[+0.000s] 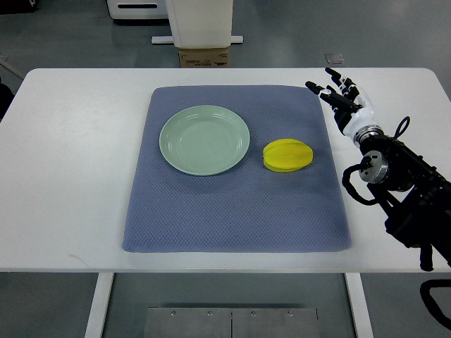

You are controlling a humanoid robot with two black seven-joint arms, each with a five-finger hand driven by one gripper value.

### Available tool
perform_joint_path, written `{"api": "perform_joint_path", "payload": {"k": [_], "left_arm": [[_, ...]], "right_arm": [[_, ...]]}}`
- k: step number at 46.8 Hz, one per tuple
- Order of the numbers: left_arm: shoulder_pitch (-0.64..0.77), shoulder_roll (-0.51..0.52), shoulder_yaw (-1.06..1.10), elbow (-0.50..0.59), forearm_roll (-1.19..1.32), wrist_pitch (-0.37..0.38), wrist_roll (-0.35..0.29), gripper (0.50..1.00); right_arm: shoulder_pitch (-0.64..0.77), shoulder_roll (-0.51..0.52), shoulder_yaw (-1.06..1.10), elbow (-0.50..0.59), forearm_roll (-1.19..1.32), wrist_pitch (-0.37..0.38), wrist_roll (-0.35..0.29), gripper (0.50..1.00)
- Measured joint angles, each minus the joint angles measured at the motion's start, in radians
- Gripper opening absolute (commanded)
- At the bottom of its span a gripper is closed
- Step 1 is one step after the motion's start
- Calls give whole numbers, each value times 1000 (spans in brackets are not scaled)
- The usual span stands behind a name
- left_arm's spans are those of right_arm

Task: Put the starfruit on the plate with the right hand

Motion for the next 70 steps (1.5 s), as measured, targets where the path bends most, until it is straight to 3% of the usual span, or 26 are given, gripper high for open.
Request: {"api": "perform_joint_path", "payload": {"k": [70], "left_arm": [[-10, 0, 0, 0, 0, 0, 0, 1000]], "right_arm": [[9, -8, 0, 4, 0, 0, 2, 1000]]}}
